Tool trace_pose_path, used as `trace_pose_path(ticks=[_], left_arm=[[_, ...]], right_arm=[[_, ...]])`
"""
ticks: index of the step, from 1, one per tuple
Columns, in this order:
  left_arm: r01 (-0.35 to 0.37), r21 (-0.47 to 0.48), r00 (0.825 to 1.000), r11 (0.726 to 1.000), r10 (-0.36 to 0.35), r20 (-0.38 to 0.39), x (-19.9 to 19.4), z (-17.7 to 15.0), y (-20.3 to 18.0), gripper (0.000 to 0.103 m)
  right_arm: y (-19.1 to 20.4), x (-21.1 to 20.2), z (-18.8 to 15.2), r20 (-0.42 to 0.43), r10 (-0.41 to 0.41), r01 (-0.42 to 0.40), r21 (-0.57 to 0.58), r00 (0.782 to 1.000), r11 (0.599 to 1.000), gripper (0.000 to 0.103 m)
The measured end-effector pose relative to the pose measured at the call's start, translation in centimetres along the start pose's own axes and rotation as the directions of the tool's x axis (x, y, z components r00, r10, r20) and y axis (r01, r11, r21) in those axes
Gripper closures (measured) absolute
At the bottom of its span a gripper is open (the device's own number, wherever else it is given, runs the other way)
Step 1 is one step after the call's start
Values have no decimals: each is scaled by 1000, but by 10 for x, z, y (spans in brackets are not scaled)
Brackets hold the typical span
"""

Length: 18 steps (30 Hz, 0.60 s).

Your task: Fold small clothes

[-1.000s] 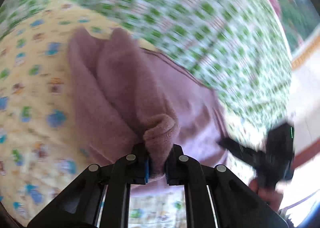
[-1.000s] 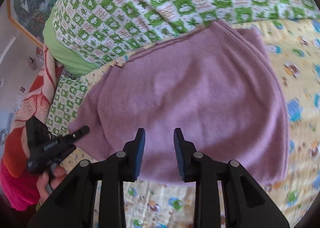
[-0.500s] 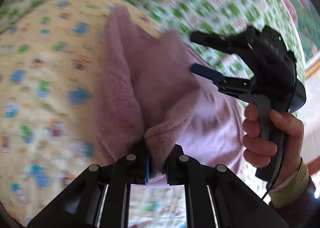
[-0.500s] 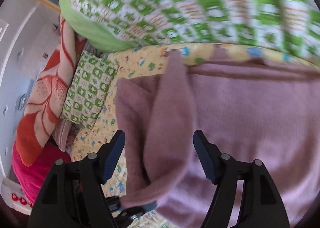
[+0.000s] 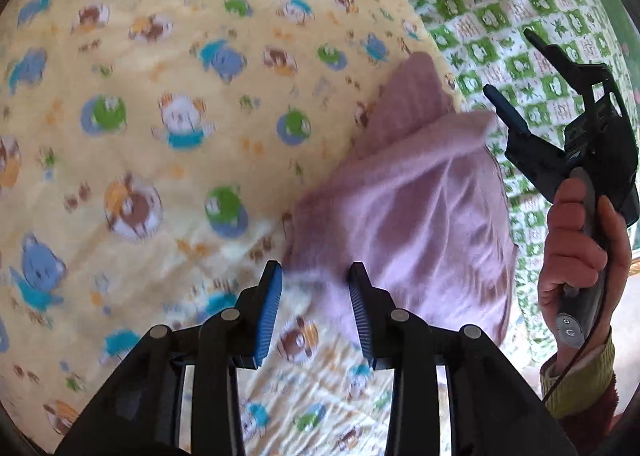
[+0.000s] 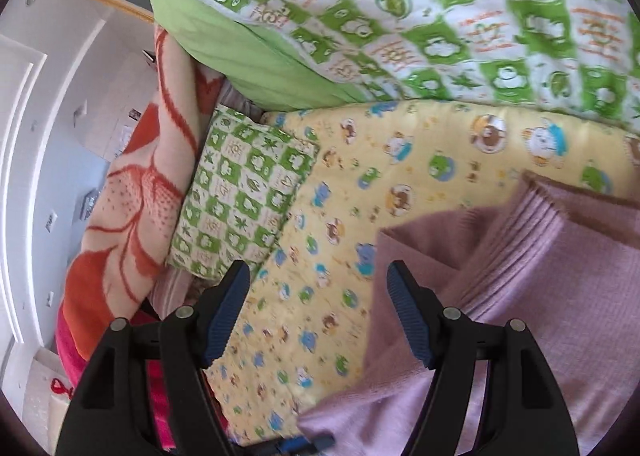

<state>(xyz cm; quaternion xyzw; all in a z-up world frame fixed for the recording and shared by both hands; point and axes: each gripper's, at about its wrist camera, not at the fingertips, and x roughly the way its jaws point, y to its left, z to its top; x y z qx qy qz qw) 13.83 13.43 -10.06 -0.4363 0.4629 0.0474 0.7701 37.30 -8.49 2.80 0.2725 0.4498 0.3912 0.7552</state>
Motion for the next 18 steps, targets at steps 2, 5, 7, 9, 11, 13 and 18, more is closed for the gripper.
trace_pose_path(ticks=[2,5,7,9,11,13,18], left_arm=[[12,2,1000,1000,-12,-14,3,-5,2,67],[20,-14,999,1000,-20,-27,9,-5,9,64],[32,-34,999,999,-33,-29,15,-2,8,63],[41,-43,999,998,-42,-27,16,0,6,59],[40,-37,999,999,-40,-21,20,4,2,55],[39,-23,999,999,-40,-19,25,7,-2,47],[16,25,1000,1000,-16,6,36,17,-16,47]], right_arm=[[4,-5,-5,-23,-61,61,-13,998,998,31],[-4,-18,-20,-21,-142,142,-27,990,990,31],[-17,-13,-20,-50,-166,166,1,985,986,30],[-24,2,-11,-52,-152,154,29,987,988,29],[-19,13,0,-22,-66,67,32,998,997,29],[-5,17,11,25,-5,5,2,1000,1000,29],[3,14,11,-22,-205,204,-18,979,979,29]])
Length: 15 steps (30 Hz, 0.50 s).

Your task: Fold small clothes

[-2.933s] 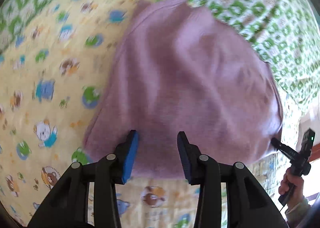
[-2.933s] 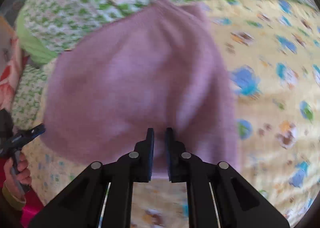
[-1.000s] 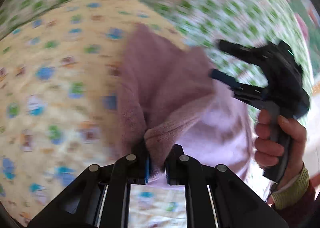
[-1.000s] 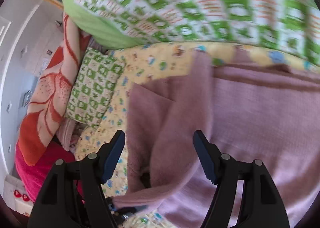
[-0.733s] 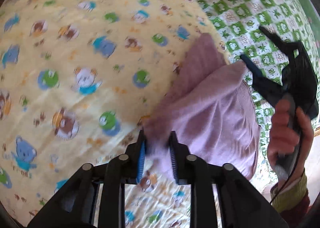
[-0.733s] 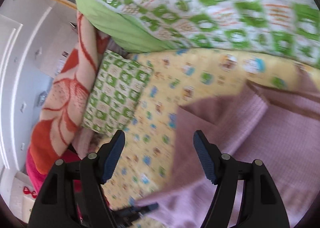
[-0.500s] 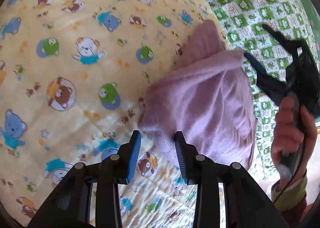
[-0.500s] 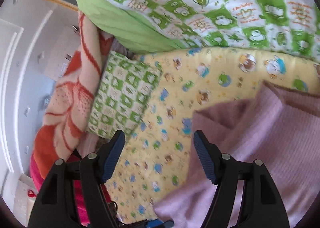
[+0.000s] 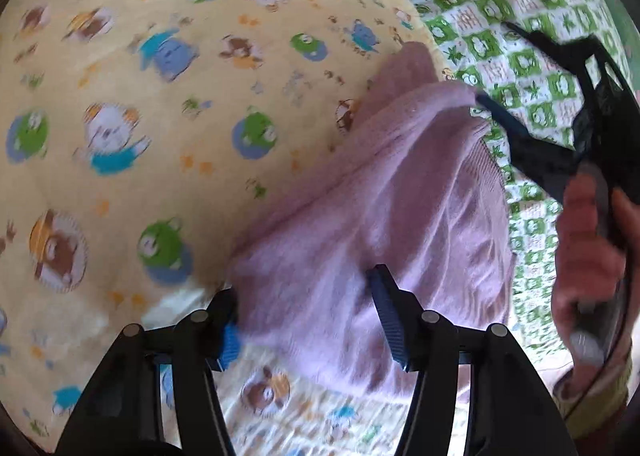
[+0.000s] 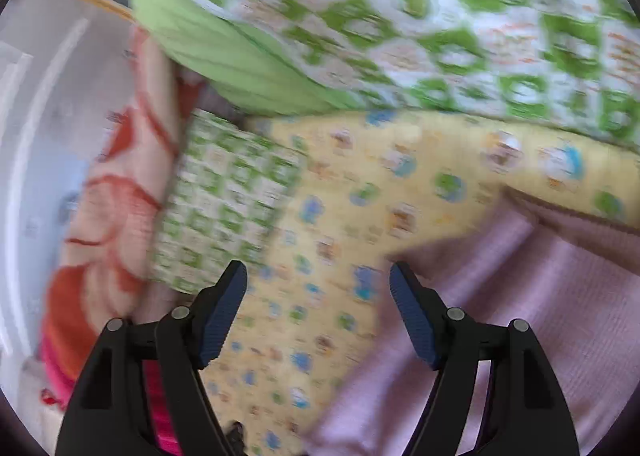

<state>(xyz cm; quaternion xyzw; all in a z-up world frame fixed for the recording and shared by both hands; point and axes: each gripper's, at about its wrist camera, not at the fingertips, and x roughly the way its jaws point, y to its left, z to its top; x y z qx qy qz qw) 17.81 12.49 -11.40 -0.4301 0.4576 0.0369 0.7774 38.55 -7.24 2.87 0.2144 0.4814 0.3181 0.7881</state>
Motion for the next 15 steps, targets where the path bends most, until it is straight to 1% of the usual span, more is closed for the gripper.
trace_pose_path(ticks=[3,5,7,8,9,11,12,13,14,15], left_arm=[[1,9,1000,1000,-1,1,2,2,-2,47],[13,-4,1000,1000,-13,3,0,0,0,47],[22,-16,1000,1000,-22,9,-3,-2,3,48],[20,-18,1000,1000,-19,14,-3,-4,4,49],[15,-14,1000,1000,-15,15,-4,-4,4,52],[-1,9,1000,1000,1,24,-5,-6,3,56],[-8,28,1000,1000,7,29,-4,-6,1,67],[-10,41,1000,999,9,28,-2,-7,-1,75],[-6,66,1000,998,5,21,0,-6,-4,80],[-8,95,1000,995,7,17,2,-6,-8,83]], right_arm=[[-8,-7,-11,-17,-77,76,-33,997,997,29],[-9,2,-11,-94,-142,139,-42,985,989,29],[-2,20,-6,-154,-194,184,-75,969,980,29],[1,32,-3,-194,-231,217,-90,954,972,29],[4,51,2,-234,-290,273,-103,928,956,29],[10,80,7,-275,-358,337,-124,892,933,27],[14,97,9,-293,-413,380,-164,862,910,27],[17,107,7,-289,-462,416,-208,838,885,26],[18,113,6,-282,-505,445,-252,815,859,27],[19,115,4,-258,-536,468,-283,804,837,31]])
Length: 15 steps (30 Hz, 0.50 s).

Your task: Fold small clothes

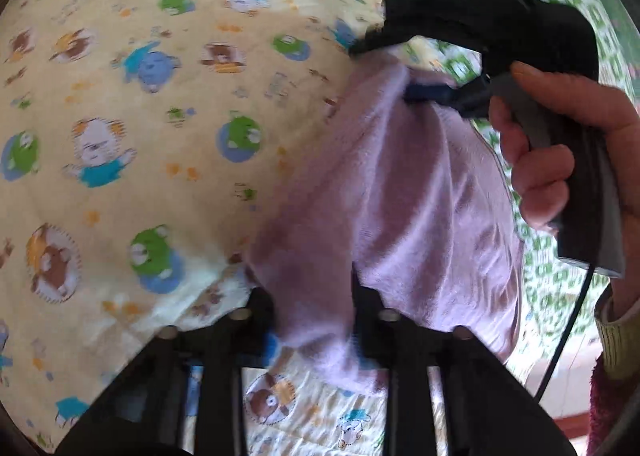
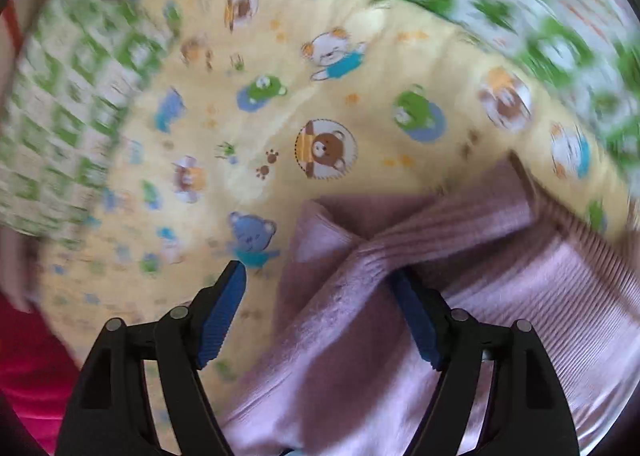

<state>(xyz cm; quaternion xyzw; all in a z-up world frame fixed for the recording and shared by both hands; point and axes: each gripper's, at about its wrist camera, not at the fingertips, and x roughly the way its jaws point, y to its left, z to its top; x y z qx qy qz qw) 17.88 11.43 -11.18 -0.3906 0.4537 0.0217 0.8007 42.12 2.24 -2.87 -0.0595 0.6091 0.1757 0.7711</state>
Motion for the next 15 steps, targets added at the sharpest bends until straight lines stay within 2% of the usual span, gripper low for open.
trace_pose_path(ticks=[2,3,4,6,9,12,15], left_arm=[[-2,48,1000,999,2,5,-2,-1,-9,86],[14,71,1000,997,-14,10,-6,-2,-16,86],[24,84,1000,996,-25,13,-9,-2,-21,87],[64,135,998,989,-67,21,-22,-5,-39,87],[116,257,992,960,-123,11,-39,-17,-82,87],[157,381,987,911,-159,-28,-43,-37,-128,87],[194,492,981,849,-175,-85,-33,-63,-174,87]], right_arm=[[-5,-7,-6,40,-53,54,-29,998,998,70],[-11,-12,-10,55,-18,20,-27,998,999,76],[-25,-20,-16,65,48,-49,3,997,999,86],[-52,-41,-29,113,147,-153,53,983,987,87],[-87,-73,-53,177,211,-230,95,961,969,88],[-128,-109,-85,243,268,-307,140,932,941,88],[-183,-143,-121,304,267,-333,192,915,923,88]])
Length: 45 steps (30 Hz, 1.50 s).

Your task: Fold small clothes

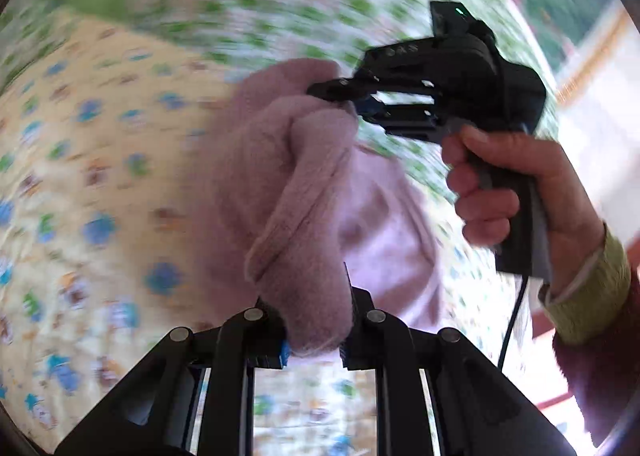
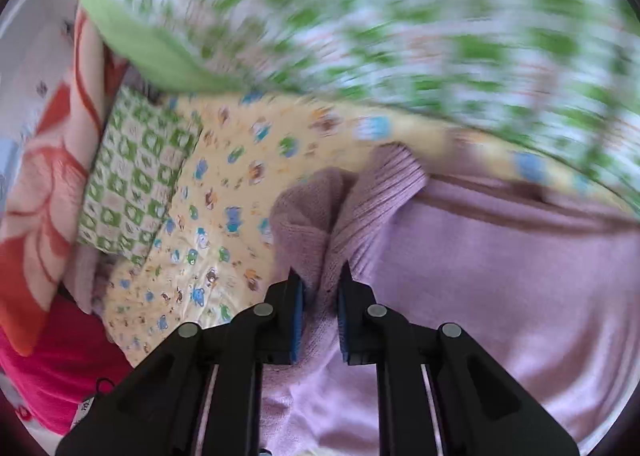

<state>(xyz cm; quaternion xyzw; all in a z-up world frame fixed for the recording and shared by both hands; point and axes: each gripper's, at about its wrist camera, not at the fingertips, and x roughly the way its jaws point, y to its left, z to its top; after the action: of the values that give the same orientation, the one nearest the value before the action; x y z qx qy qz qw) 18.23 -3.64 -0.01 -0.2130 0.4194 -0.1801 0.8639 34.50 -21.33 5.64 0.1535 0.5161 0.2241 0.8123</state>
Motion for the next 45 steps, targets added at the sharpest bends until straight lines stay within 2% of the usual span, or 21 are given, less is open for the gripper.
trace_pose_path(ticks=[4,9,12,18,21,30,34,39,42,44,45], left_arm=[[37,124,997,992,-28,-72,35,-9,-51,87],[93,230,985,969,-56,-164,85,-24,-108,87],[107,271,978,957,-52,-201,106,-27,-128,87],[109,297,968,949,-33,-250,144,-30,-139,87],[103,300,964,948,-20,-266,157,-30,-138,87],[92,289,956,953,-3,-292,184,-28,-134,87],[96,298,957,950,-6,-290,193,-32,-144,87],[94,296,948,950,6,-319,212,-32,-147,85],[100,286,946,953,-2,-323,213,-30,-146,82],[104,287,947,952,-7,-321,205,-25,-143,80],[117,280,946,953,-21,-324,197,-24,-141,78]], right_arm=[[-53,-52,-6,62,-40,37,45,997,998,88],[-108,-83,-25,104,-107,95,112,989,989,88],[-138,-93,-36,128,-132,113,146,983,983,88],[-166,-89,-51,149,-165,137,180,975,974,88],[-178,-89,-54,169,-149,117,187,974,975,88],[-196,-75,-60,166,-141,106,205,976,973,88],[-198,-77,-62,187,-143,104,206,972,973,88],[-203,-71,-64,165,-170,132,215,972,968,87],[-205,-75,-68,163,-185,143,241,969,960,78],[-207,-83,-72,172,-202,153,263,964,953,66],[-206,-91,-76,188,-215,159,272,958,949,66]])
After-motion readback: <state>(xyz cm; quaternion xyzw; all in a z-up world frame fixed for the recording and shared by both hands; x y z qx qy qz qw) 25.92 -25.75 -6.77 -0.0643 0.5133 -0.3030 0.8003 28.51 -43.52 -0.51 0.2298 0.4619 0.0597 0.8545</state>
